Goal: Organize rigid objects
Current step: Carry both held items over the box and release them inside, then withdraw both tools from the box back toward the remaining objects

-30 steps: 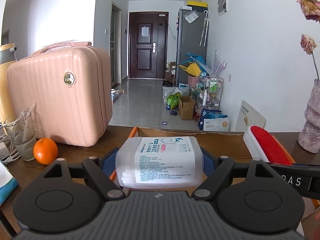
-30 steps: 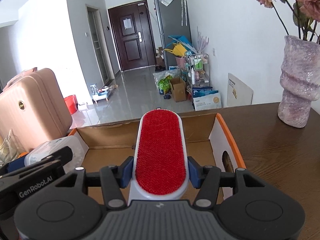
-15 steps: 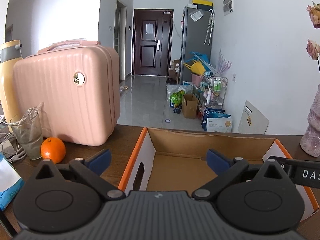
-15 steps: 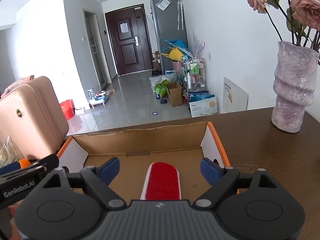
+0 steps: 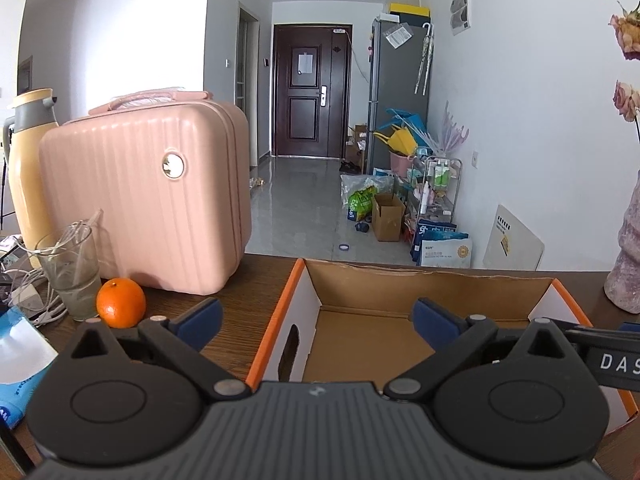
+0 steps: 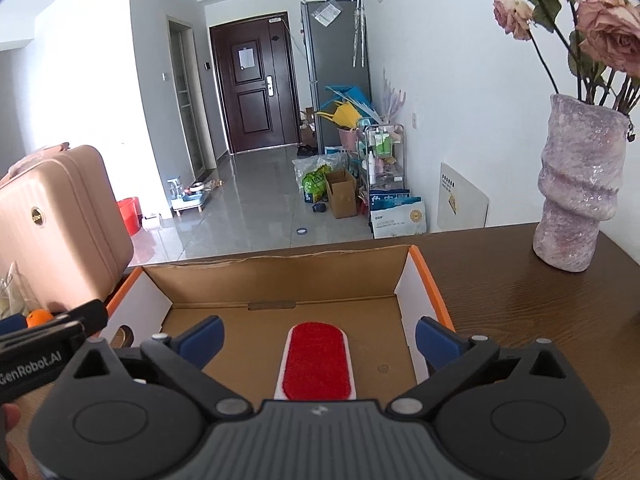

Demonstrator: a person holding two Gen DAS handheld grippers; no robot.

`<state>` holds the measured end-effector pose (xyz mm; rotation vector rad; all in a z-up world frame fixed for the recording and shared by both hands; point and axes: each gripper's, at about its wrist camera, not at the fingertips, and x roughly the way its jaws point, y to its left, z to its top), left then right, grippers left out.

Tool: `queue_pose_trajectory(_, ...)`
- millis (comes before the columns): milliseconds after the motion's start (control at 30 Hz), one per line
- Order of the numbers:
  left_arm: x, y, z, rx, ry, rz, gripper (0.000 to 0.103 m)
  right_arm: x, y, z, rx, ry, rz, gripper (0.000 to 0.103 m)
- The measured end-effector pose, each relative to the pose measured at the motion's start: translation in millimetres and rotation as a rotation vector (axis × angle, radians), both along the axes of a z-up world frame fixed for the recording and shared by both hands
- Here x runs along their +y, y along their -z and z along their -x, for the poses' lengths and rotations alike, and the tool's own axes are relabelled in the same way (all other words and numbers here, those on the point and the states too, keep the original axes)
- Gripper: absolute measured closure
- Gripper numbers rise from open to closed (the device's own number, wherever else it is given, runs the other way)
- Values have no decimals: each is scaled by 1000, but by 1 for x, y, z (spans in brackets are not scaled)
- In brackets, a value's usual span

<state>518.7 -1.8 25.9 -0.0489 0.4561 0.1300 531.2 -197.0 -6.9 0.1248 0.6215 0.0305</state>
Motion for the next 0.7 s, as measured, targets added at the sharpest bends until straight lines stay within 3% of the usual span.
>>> queue_pose_trajectory(700, 3, 2, 83, -53, 7, -18, 0, -11, -4, 93, -120, -51, 63, 0)
